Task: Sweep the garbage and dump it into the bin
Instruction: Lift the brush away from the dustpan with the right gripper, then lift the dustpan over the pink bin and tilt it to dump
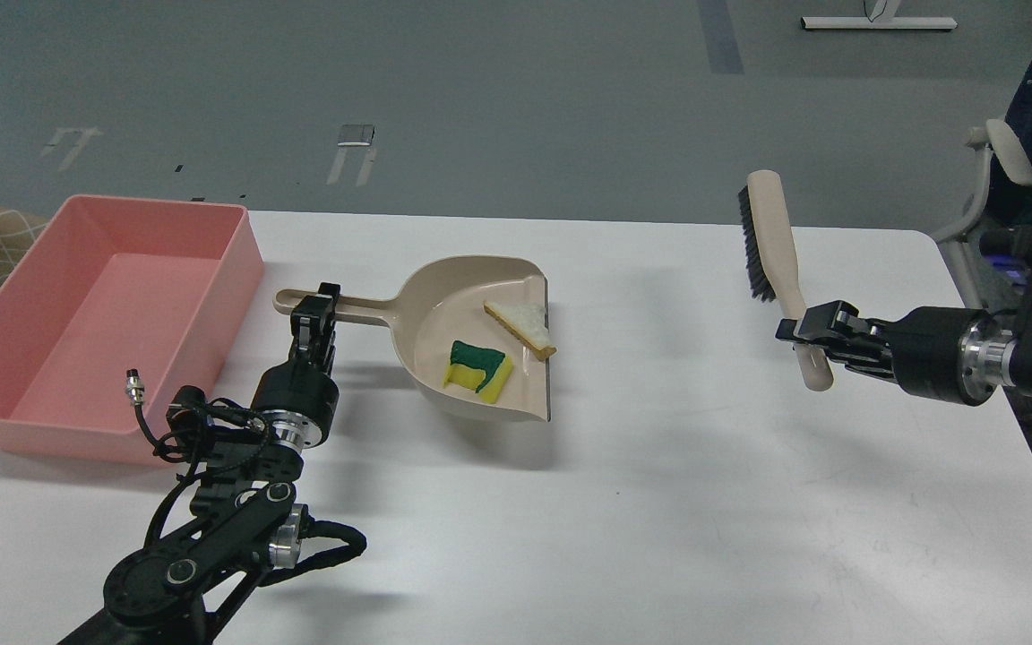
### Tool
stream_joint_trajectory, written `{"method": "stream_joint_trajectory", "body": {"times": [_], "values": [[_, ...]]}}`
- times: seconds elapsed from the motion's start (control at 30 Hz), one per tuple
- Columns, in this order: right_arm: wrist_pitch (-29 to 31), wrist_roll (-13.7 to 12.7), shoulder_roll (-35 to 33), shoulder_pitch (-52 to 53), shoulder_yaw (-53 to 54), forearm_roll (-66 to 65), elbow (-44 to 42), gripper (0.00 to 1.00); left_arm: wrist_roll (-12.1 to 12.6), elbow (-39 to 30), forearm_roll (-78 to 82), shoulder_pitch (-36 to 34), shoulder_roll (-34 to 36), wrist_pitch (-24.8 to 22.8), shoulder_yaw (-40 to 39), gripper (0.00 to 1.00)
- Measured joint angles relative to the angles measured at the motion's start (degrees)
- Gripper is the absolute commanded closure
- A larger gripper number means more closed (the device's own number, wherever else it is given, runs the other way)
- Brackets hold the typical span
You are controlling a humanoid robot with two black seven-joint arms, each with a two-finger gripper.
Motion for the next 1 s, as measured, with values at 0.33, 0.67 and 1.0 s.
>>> {"method": "stream_joint_trajectory", "body": {"times": [0.33, 0.67, 1.0], "values": [[0.01, 0.08, -0.32, -2.46, 0.06, 0.01, 0.41, 1.00, 3.14, -8.32, -7.54, -1.41, 7.58, 0.02, -6.42, 1.00], [0.01, 0.09, -0.05, -2.89, 0.23, 0.01, 0.63, 1.00, 3.55, -10.62, -17.63, 2.32, 21.41, -4.60, -18.51, 1.00], [0.01, 0.09, 0.25, -3.60, 0.27, 0.01, 0.98, 1.00, 3.29, -7.68, -20.97, 14.89, 31.65, -17.87, -34.09, 1.00]]}}
